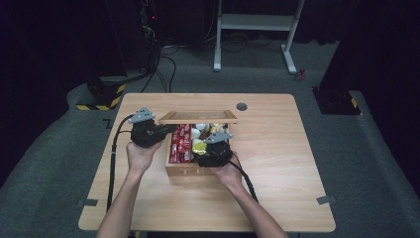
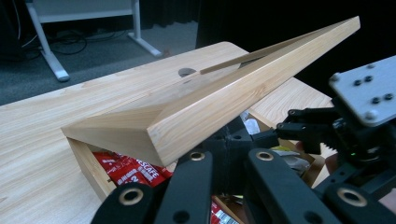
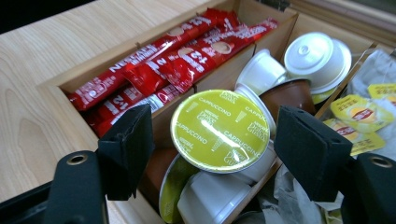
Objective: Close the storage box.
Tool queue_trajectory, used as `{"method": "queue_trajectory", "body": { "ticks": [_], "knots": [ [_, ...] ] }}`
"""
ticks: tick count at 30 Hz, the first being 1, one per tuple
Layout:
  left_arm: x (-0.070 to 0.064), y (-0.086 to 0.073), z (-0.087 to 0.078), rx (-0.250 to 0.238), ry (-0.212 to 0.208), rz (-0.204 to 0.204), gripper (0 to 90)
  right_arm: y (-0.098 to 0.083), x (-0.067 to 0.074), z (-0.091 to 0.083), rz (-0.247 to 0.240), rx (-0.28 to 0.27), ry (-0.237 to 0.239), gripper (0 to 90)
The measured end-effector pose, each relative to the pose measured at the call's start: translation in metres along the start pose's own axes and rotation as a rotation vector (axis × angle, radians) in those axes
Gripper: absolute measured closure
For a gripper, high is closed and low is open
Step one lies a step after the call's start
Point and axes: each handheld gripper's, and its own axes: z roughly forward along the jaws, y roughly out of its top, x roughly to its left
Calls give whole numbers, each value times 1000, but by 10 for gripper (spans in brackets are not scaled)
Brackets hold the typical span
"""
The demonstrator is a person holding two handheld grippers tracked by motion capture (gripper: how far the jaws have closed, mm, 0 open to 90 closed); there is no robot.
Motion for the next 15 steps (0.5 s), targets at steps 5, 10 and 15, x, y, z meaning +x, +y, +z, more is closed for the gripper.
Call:
{"method": "queue_trajectory", "body": {
  "ticks": [5, 10, 15],
  "knots": [
    [1, 1, 0, 2, 0, 4, 900, -1, -2, 6, 7, 15, -7, 289],
    [0, 1, 2, 1, -2, -2, 900, -1, -1, 9, -1, 20, -5, 313],
    [1, 1, 2, 3, -1, 0, 900, -1, -1, 10, -2, 26, -19, 362]
  ]
}}
